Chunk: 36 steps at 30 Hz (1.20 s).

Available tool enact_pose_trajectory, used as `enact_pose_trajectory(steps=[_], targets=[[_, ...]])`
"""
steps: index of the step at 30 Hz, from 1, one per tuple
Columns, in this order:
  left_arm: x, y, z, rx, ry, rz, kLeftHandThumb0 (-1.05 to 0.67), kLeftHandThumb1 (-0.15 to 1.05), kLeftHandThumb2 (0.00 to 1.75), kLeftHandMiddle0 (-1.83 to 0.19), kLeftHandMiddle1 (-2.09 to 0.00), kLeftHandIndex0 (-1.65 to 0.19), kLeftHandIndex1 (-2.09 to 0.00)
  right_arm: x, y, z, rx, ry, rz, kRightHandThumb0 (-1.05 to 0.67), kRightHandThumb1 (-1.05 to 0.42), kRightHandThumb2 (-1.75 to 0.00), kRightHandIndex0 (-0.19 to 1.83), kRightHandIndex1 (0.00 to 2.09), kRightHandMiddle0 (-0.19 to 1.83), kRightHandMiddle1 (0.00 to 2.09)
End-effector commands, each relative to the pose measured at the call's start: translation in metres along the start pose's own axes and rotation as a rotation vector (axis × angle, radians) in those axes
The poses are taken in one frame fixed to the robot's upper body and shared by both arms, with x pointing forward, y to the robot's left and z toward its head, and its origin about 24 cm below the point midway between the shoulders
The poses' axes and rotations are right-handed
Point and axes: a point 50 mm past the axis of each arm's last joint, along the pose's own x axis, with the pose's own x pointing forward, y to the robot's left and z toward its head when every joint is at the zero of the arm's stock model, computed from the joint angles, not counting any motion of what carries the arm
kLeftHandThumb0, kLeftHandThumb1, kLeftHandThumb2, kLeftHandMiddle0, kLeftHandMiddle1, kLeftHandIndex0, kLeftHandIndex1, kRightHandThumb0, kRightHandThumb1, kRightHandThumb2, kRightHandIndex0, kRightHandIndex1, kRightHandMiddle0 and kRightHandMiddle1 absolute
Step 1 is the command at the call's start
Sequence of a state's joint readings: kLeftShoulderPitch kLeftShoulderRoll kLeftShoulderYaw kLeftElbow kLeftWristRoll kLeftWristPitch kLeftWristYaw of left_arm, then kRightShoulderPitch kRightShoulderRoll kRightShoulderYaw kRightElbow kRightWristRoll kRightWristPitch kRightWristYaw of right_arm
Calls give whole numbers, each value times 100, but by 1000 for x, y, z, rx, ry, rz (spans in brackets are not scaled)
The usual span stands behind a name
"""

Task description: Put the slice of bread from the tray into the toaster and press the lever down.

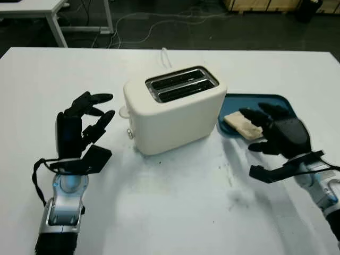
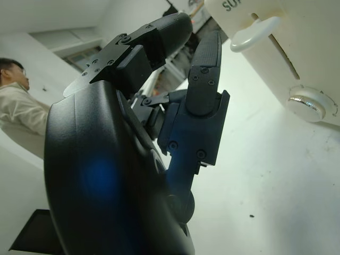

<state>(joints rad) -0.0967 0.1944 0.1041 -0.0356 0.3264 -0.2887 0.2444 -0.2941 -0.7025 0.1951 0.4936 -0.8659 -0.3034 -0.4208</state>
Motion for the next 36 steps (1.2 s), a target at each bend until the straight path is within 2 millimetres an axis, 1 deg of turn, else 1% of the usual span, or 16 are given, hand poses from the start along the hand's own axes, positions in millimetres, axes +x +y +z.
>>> enact_pose_trajectory(steps=[1,7,14,17,20,21,22,23,24,25,26,27,28,29,32,36], targets=[[-2,1,0,2,1,-4,-43,92,14,-62,-129,-72,-59,4,2,1,1,-3,-14,-51,-60,-1,47,6,53,4],[-2,1,0,2,-3,1,-43,92,14,-63,-129,-72,-59,5,11,-4,-12,11,5,-48,-61,-1,48,4,54,3],[-1,0,-1,-17,-4,2,-43,92,13,-62,-129,-72,-59,5,11,-8,-18,16,5,-47,-62,-1,50,4,57,3],[-1,0,-1,-6,2,4,-43,92,13,-62,-129,-73,-59,5,10,-8,-27,8,-13,-40,-67,-2,60,8,64,5],[-2,1,0,0,2,1,-44,92,14,-62,-129,-72,-59,5,10,-8,-25,-2,-41,-28,-76,-3,78,17,77,10],[-2,1,0,-1,1,-1,-44,92,14,-61,-129,-72,-59,5,10,-8,-44,-2,-41,-26,-80,-2,83,25,84,13],[-1,1,0,-6,-1,-1,-44,92,14,-62,-130,-72,-59,5,10,-8,-61,-2,-44,-27,-85,-1,82,54,93,19],[-1,1,0,-8,-3,-2,-43,92,14,-62,-130,-72,-59,5,10,-8,-81,-2,-49,-28,-89,-3,78,103,98,46],[-1,1,0,-10,-4,-2,-43,92,14,-62,-131,-72,-59,6,9,-8,-107,0,-49,-30,-90,-6,79,131,93,79],[-1,1,0,-10,-5,-1,-43,92,14,-62,-131,-72,-60,6,9,-7,-131,0,-46,-35,-91,-11,85,157,90,112],[-1,1,0,-8,-6,1,-43,92,13,-62,-131,-72,-60,7,9,-7,-176,0,-33,-37,-92,-14,88,165,88,124],[-1,1,0,-6,-7,3,-43,92,13,-61,-131,-72,-60,7,9,-7,-219,-1,-19,-40,-92,-20,92,170,88,131],[-2,1,0,-5,-7,4,-43,92,14,-62,-130,-72,-60,7,8,-6,-251,-2,-8,-43,-92,-30,95,173,84,144],[-2,1,0,-6,-7,5,-43,92,14,-62,-130,-72,-60,8,8,-6,-271,-4,-1,-45,-92,-36,96,174,82,149],[-2,1,0,-11,-6,6,-43,92,14,-62,-131,-72,-60,7,6,-4,-317,-17,8,-46,-92,-46,96,174,80,155],[-2,1,0,-8,-8,6,-43,92,14,-62,-131,-71,-60,7,5,-1,-314,-29,13,-43,-92,-42,97,175,81,155]])
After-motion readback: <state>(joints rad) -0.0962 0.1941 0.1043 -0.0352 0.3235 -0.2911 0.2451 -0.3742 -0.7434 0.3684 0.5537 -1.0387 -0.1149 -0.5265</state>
